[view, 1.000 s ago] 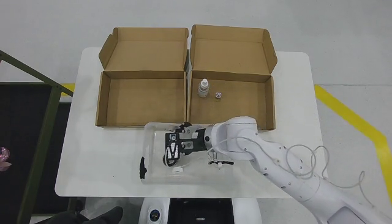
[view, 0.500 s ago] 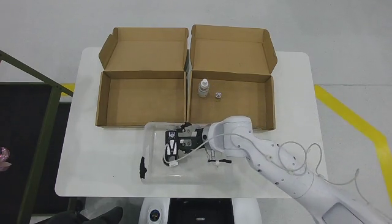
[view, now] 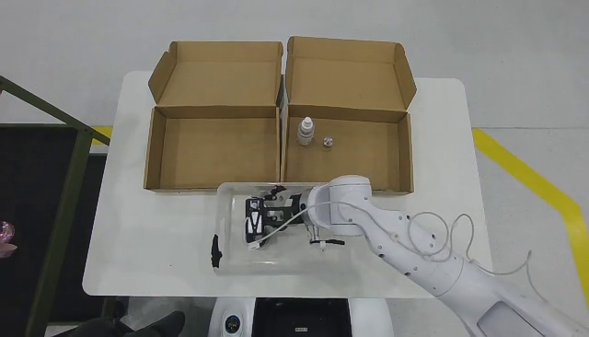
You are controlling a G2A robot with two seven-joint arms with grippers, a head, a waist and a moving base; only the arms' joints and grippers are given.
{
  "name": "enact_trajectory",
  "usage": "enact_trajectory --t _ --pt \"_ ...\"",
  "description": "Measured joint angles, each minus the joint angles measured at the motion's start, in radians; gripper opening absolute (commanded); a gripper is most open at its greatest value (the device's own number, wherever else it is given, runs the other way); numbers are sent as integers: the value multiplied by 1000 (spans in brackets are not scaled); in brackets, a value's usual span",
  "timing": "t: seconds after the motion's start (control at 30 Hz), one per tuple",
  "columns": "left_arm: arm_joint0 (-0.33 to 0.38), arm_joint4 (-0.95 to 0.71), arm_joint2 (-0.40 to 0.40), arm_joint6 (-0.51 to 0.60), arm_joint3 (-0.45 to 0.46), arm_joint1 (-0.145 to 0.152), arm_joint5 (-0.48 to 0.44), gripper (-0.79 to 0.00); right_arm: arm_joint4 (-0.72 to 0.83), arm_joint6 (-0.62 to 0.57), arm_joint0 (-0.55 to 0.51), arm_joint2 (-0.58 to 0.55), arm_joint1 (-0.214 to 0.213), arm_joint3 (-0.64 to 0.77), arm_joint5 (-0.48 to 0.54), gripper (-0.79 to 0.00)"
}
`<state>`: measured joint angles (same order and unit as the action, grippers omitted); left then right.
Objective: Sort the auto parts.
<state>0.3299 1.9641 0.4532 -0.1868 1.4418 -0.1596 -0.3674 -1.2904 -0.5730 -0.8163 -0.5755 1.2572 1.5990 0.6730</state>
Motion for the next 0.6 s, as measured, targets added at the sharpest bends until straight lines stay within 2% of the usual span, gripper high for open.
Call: enact_trajectory --t 0.6 --pt "0 0 0 0 0 0 0 0 -64 -23 -25 30 25 2 -34 -406"
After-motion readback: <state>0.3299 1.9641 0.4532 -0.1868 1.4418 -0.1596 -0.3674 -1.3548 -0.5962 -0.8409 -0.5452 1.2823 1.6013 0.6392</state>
